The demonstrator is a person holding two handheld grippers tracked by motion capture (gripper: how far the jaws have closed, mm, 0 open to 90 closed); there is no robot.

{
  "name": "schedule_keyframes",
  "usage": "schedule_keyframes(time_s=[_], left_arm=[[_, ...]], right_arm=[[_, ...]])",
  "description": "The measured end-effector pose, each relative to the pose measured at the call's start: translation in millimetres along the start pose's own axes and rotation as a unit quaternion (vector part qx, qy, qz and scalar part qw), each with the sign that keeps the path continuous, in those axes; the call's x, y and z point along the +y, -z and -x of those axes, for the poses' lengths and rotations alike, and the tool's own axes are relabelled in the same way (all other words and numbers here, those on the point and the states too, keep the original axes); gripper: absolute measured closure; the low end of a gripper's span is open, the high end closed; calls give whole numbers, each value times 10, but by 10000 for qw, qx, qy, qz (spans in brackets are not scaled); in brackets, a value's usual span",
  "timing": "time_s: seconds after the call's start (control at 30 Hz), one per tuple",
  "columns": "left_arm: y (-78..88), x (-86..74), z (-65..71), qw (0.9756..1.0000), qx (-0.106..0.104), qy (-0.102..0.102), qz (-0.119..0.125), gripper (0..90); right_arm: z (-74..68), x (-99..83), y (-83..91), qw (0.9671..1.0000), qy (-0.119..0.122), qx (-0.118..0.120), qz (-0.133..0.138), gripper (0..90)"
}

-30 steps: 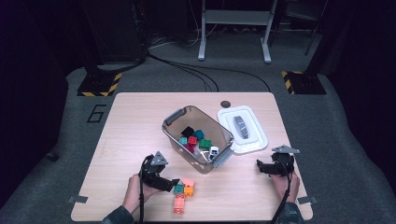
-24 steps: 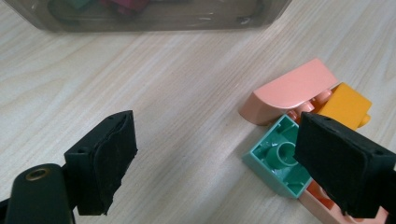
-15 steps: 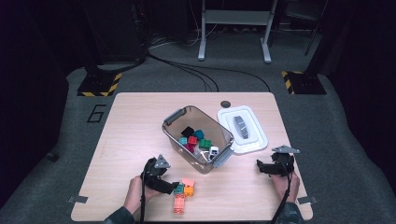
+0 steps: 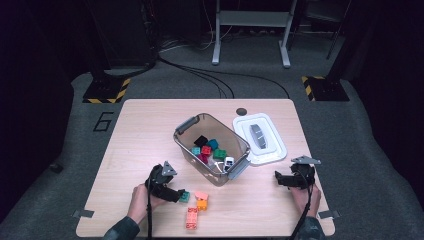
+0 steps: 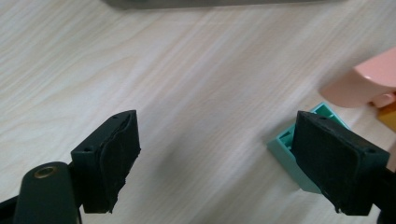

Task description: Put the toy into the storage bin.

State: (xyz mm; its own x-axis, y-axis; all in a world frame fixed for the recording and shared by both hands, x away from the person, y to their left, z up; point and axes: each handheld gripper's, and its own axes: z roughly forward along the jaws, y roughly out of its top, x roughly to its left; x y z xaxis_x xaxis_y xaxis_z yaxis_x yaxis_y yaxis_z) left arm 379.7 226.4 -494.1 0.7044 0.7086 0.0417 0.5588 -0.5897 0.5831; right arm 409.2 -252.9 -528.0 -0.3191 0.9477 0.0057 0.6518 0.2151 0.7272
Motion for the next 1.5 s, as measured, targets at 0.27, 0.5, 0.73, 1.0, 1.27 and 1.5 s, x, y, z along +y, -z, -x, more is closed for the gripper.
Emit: schedule_keyframes(time_s=[0.27,0.5,0.73,1.0,1.27,1.5], left_arm=[[99,43,45,9993,-129,255,235,150],[-55,62,207,9998,-168,110,81,159],[-1,-35,141,9999,-89,97,-39,178],[2,10,166,9998,-221,-6,-28,307],[-63,10,218,9996,-234,-58,-161,504],[-52,-5,187,9996,-243,-41,-129,586]], right_arm=[[0,0,0,10000,2,0,1,61],[0,0,0,10000,0,0,1,61],[0,0,0,10000,-3,-1,3,61],[0,0,0,10000,-2,-2,4,61],[-2,0,1,10000,-20,-3,0,62],[0,0,0,10000,-7,-5,7,63]])
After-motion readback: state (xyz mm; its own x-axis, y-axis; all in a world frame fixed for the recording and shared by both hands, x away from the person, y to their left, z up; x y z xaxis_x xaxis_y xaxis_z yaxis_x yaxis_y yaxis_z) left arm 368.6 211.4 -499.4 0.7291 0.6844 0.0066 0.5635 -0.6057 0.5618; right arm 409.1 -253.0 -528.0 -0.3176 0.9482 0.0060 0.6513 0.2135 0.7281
